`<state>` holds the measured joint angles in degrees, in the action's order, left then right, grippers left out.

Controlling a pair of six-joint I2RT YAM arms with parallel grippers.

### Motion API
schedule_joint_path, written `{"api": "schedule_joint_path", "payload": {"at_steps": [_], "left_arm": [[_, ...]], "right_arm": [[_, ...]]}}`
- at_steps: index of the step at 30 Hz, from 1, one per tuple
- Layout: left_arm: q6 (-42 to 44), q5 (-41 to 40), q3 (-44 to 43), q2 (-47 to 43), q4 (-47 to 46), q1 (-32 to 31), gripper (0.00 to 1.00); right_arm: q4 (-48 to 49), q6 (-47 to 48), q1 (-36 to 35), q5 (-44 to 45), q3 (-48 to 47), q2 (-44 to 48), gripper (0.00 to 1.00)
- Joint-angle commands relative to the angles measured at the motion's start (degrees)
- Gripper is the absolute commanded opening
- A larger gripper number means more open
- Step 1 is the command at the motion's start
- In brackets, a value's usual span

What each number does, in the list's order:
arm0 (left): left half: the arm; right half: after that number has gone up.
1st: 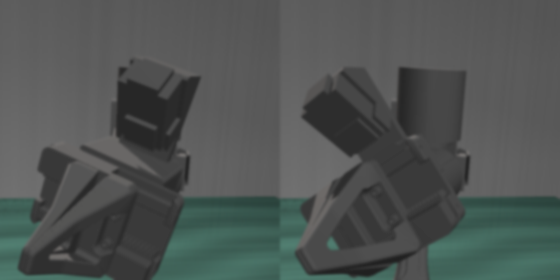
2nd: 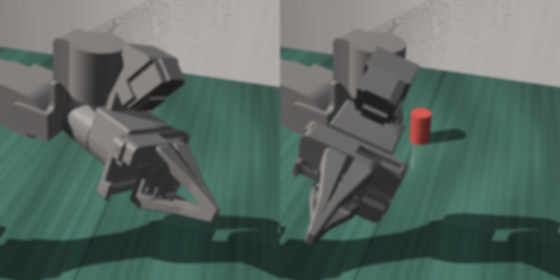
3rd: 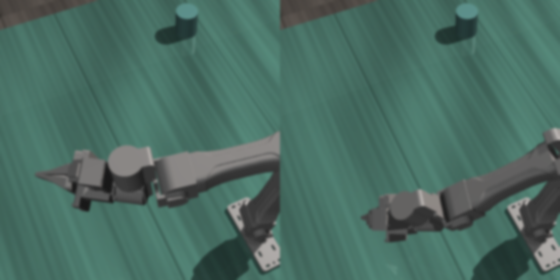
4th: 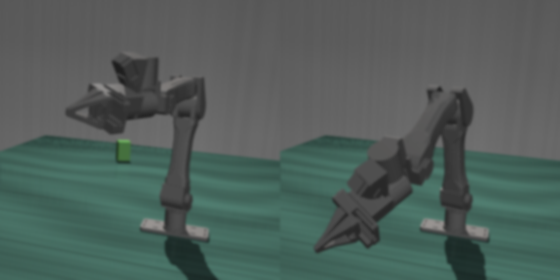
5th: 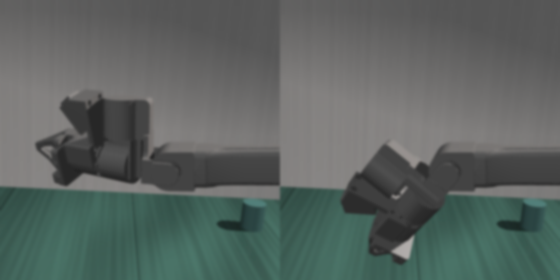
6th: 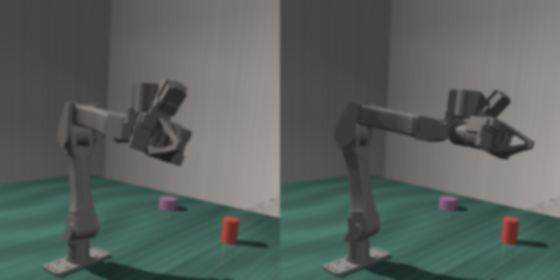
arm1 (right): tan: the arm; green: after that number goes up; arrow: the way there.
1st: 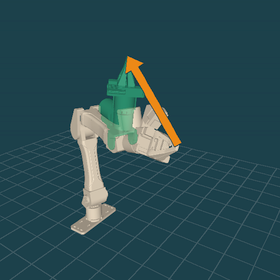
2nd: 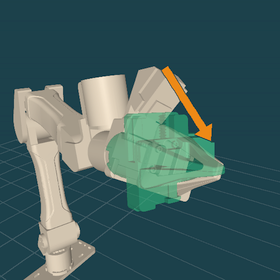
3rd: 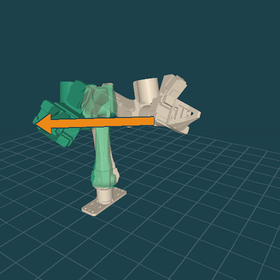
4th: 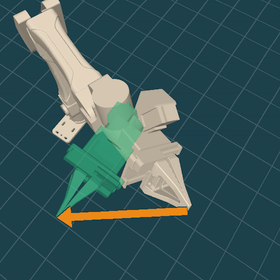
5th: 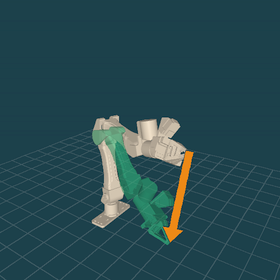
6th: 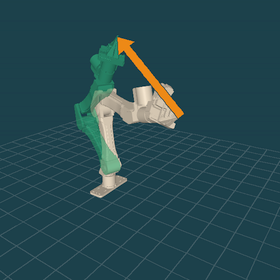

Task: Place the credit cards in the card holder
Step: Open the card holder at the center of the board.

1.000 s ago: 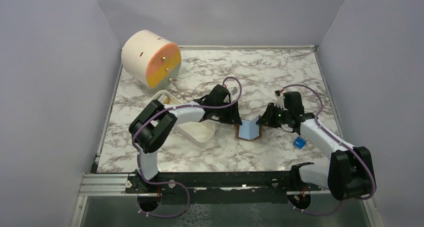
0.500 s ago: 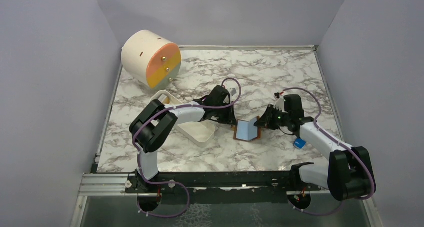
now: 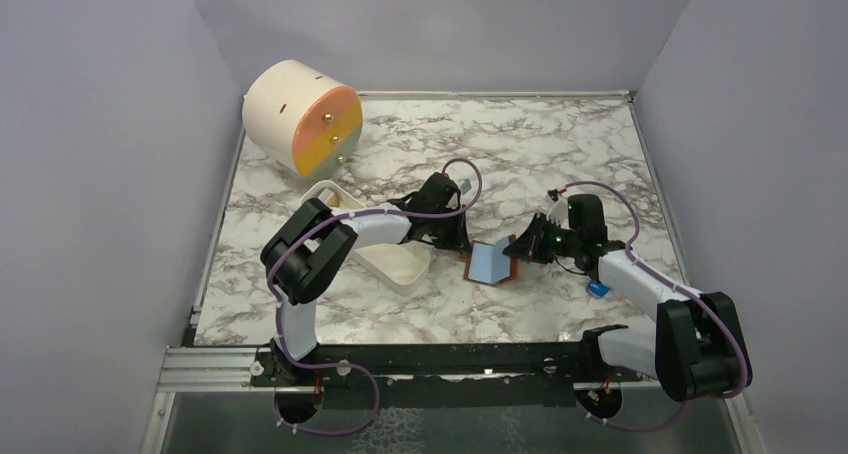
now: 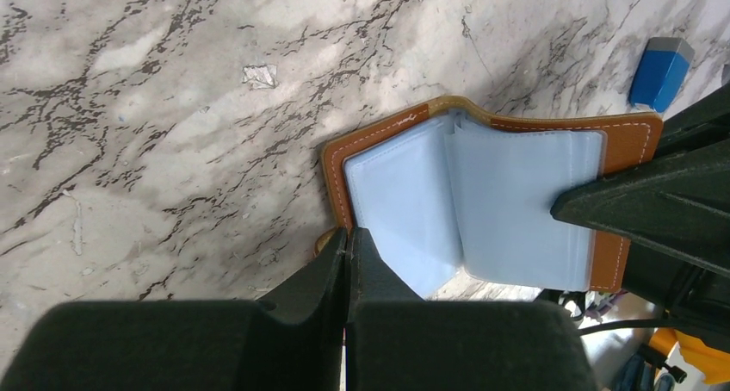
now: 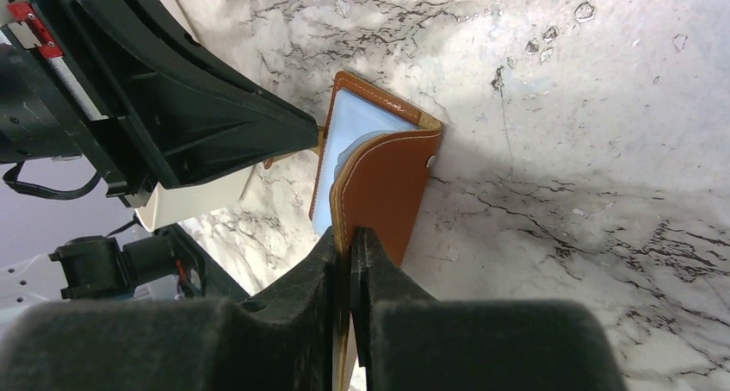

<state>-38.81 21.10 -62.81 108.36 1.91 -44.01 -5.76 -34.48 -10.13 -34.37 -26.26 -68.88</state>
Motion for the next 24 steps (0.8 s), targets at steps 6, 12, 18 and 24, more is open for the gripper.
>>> {"api": "schedule_joint_path", "payload": {"at_steps": [6, 12, 18, 24], "left_arm": [[1.16, -1.74, 1.04, -0.06, 0.35, -0.29, 0.0], [1.28, -1.67, 0.87, -0.03, 0.27, -0.26, 0.0], [1.24, -1.69, 1.02, -0.08, 0.29, -0.29, 0.0], [1.36, -1.78, 1.06, -0.25, 0.37, -0.29, 0.0]], "right_arm": [[4.88, -2.36, -0.11, -4.15, 0.68, 0.36, 0.18], [4.44, -2.65, -0.13, -3.75, 0.73, 0.96, 0.18], [4.03, -2.35, -0.15, -3.02, 0.76, 1.2, 0.23], [3.58, -2.28, -0.14, -2.33, 0.88, 1.46, 0.24]]}}
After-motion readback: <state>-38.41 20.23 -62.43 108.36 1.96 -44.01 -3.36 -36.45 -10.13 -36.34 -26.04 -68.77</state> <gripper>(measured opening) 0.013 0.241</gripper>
